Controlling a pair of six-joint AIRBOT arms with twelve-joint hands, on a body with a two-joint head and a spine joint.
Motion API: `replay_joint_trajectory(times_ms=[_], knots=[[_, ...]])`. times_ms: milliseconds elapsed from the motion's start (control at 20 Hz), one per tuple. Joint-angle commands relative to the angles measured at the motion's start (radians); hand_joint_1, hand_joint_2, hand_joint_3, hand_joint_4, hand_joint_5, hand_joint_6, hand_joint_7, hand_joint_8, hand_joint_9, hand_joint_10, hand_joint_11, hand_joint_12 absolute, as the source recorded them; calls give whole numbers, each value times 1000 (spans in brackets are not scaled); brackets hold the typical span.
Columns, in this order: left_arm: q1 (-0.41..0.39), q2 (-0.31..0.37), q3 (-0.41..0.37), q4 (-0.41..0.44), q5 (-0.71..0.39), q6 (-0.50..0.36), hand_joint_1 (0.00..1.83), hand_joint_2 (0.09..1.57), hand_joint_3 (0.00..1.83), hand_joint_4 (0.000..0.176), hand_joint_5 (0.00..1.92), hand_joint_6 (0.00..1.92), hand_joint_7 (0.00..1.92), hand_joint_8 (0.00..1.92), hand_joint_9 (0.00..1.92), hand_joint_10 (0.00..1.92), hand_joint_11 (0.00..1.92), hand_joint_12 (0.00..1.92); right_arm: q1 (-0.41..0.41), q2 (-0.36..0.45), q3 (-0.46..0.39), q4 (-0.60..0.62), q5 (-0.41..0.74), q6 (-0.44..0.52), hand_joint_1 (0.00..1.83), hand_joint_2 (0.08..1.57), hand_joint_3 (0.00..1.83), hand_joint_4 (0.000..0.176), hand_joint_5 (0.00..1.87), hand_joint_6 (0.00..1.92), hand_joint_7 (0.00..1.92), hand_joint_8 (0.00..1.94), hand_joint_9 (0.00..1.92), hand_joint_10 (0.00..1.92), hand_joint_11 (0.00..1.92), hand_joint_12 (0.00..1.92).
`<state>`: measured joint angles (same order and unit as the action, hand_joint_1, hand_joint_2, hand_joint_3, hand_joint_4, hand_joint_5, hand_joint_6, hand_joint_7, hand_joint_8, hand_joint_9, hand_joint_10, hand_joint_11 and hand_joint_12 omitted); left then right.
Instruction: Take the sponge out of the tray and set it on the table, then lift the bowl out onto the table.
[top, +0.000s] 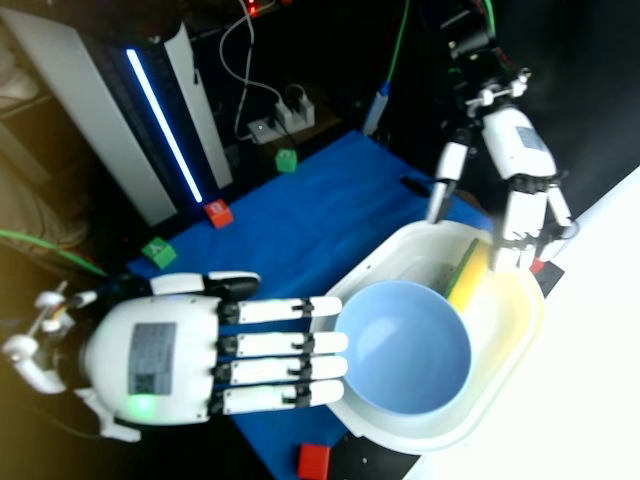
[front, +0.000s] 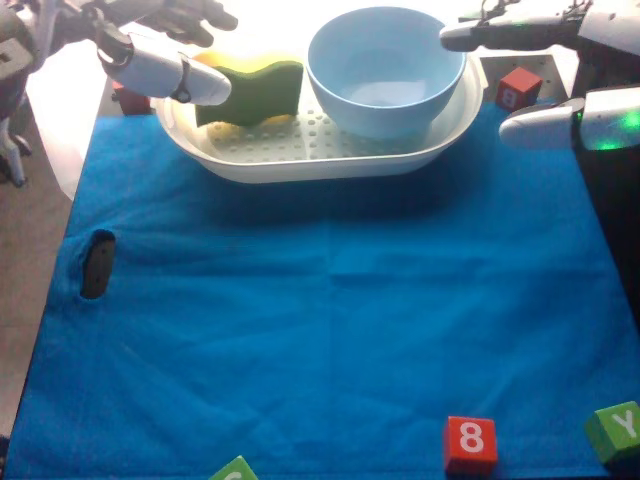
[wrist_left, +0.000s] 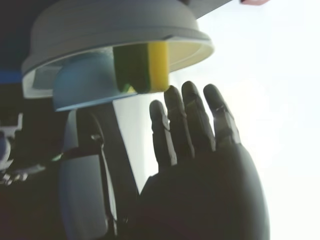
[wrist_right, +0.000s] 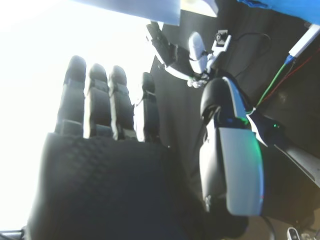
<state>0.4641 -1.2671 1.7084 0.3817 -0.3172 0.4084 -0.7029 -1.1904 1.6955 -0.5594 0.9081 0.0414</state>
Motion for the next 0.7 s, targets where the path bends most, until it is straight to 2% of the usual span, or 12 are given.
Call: replay_joint_trajectory(times_ms=[0,100,150,200,250,300,350,400,450,550,600,650], knots=[[-18,-20,17,-12,-64,-1,817,1003,1,79,600,4,734,8,698,25,6,1245,10,0,3,64,92,6,571,1209,7,75,295,0,186,4,138,8,43,316],[-22,-48,48,-12,-45,0,866,1017,2,68,637,8,783,14,756,44,0,1366,10,-1,4,62,92,6,590,1209,4,62,317,7,197,6,145,8,45,315],[-24,-57,58,-13,-40,-1,917,1026,2,65,672,10,809,17,775,53,0,1348,10,-1,4,62,92,6,586,1203,1,56,328,10,203,7,148,7,42,311],[-24,-64,66,-26,-39,-1,970,1052,6,64,719,14,866,28,783,58,0,1274,10,-2,4,62,92,6,586,1197,0,61,335,11,208,8,143,4,32,306],[-24,-65,67,-34,-42,-1,1172,1137,0,0,797,856,959,910,820,91,0,1423,10,-2,4,62,92,8,566,1201,0,60,337,9,213,8,149,5,41,306],[-24,-64,65,-45,-56,-1,1206,1166,5,0,854,950,887,1265,732,614,0,1562,9,-2,3,62,92,12,587,1207,2,55,347,9,221,7,152,5,23,291],[-27,-59,60,-47,-68,-3,1197,1190,0,0,854,1016,829,1380,601,945,0,1576,8,-2,3,62,92,16,583,1214,0,54,355,1,232,1,159,1,34,262],[-32,-54,54,-45,-76,-3,1192,1194,0,0,850,1057,824,1385,566,1115,0,1620,7,-2,3,62,92,19,546,1218,1,75,352,0,233,0,162,1,44,254],[-41,-42,42,-41,-90,-3,1194,1191,0,0,853,1053,829,1384,571,1221,0,1706,4,-3,3,62,92,23,482,1223,3,77,353,0,236,1,169,2,57,251],[-65,-8,5,-29,-132,-2,1210,1188,0,0,875,982,827,1423,500,1307,0,1693,1,-3,3,62,92,33,491,1224,2,82,365,4,235,1,168,1,59,245],[-80,22,-27,-19,-170,-2,1210,1190,1,0,870,981,820,1442,469,1330,0,1687,0,-3,3,62,92,39,485,1231,4,73,366,3,243,3,176,3,61,242],[-86,38,-45,-13,-188,-2,1202,1196,1,0,864,1003,801,1458,427,1339,0,1715,-1,-3,3,62,92,43,499,1238,1,77,379,0,256,0,203,0,103,225]])
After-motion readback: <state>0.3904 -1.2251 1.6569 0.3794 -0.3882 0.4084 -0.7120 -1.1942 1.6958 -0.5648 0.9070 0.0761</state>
